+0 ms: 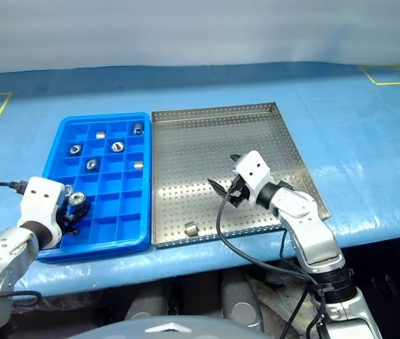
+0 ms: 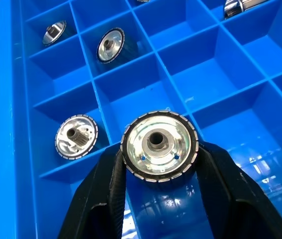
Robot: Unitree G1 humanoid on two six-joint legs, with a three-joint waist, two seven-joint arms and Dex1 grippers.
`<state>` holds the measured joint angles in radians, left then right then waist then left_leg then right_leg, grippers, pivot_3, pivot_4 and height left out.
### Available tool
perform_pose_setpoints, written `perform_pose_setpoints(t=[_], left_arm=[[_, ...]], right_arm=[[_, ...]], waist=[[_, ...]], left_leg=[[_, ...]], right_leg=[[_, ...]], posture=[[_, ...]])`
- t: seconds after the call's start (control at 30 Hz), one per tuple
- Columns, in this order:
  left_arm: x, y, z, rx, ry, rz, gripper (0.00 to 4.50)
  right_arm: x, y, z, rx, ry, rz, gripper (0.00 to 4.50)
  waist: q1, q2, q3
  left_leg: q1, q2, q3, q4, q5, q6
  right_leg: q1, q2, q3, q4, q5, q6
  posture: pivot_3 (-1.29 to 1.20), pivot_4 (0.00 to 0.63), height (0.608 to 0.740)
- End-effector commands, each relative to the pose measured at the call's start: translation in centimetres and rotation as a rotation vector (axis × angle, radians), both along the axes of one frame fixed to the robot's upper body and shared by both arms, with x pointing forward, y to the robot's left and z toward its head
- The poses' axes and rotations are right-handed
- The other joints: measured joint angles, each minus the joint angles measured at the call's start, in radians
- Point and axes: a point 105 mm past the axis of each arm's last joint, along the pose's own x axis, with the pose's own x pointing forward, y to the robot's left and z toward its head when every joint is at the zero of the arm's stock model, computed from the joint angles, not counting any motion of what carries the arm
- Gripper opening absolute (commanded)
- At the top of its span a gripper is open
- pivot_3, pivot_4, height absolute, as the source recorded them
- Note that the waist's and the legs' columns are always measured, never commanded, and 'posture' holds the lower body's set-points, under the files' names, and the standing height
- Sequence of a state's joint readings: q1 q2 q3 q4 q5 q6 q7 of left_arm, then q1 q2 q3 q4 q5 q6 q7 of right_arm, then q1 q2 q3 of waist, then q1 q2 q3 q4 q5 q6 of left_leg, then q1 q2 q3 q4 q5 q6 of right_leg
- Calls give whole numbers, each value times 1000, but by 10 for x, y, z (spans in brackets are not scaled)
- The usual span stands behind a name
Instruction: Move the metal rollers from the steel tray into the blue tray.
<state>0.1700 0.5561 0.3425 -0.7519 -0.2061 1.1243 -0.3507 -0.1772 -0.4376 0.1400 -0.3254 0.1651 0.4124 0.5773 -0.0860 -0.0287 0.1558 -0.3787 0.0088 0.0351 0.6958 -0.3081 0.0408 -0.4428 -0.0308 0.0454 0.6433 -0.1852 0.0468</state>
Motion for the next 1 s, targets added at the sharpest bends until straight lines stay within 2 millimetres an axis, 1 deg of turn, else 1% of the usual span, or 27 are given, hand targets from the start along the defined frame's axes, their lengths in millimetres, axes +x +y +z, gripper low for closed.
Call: perform_pose_setpoints(t=[0.03,0.07,0.23,0.3,0.37,0.47,0.53,0.57,0.67,0.73,0.8,0.9,1.0], left_arm=[[1,1,8,21,-29,-16,2522],[1,2,8,26,-29,-18,2759],[1,3,12,16,-44,-6,4421],[1,0,15,4,-60,-17,4466],[6,-11,26,-66,-137,-54,4466],[13,-44,52,-207,-285,-204,4466],[12,-64,62,-251,-332,-300,4466],[12,-77,64,-270,-343,-360,4466],[8,-114,62,-304,-341,-527,4466],[7,-134,58,-336,-332,-605,4466],[8,-151,53,-360,-321,-662,4466],[14,-167,45,-372,-309,-696,4466],[15,-182,40,-390,-301,-733,4466]], right_arm=[[-1,-3,17,10,-73,-8,4500],[-1,-3,17,10,-73,-10,4500],[0,-4,18,9,-78,-17,4500],[0,-5,19,10,-80,-20,4500],[2,-8,19,4,-85,-36,4500],[7,-24,20,-57,-92,-77,4500],[10,-38,20,-132,-95,-106,4500],[10,-50,20,-194,-92,-114,4500],[8,-80,21,-395,-55,-91,4500],[7,-102,22,-573,-18,-65,4500],[10,-122,28,-765,13,-36,4500],[16,-140,38,-1007,36,25,4500],[24,-150,38,-1216,52,123,4500]], waist=[[-2,0,0],[-3,0,0],[-8,0,0],[-8,0,0],[-7,0,0],[1,0,0],[2,0,0],[1,0,0],[0,1,-1],[-5,1,-1],[-10,2,0],[-35,2,0],[-62,1,0]], left_leg=[[0,0,0,0,0,0],[0,0,0,0,0,0],[0,0,0,0,0,0],[0,0,0,0,0,0],[0,0,0,0,0,0],[0,0,0,1,0,0],[0,-1,0,1,0,0],[0,-1,0,1,0,1],[0,-3,2,1,-1,2],[0,-3,3,1,-1,3],[1,-3,4,1,-2,3],[3,-2,7,2,-1,4],[6,0,8,2,-1,4]], right_leg=[[0,0,0,0,0,0],[0,0,0,0,0,0],[0,0,0,0,0,0],[0,0,0,0,0,0],[0,0,0,0,0,0],[1,-1,-1,0,0,1],[1,-2,-1,0,0,0],[1,-3,-1,0,0,1],[1,-4,-1,-1,0,1],[2,-3,0,-2,0,1],[2,-3,1,-2,0,1],[3,0,4,-2,1,1],[6,3,7,-3,1,2]], posture=[[-160,150,740],[-160,150,740],[-160,150,740],[-159,150,740],[-156,150,740],[-161,150,740],[-166,150,740],[-168,150,740],[-194,150,740],[-205,150,740],[-224,150,740],[-241,150,740],[-252,150,740]])
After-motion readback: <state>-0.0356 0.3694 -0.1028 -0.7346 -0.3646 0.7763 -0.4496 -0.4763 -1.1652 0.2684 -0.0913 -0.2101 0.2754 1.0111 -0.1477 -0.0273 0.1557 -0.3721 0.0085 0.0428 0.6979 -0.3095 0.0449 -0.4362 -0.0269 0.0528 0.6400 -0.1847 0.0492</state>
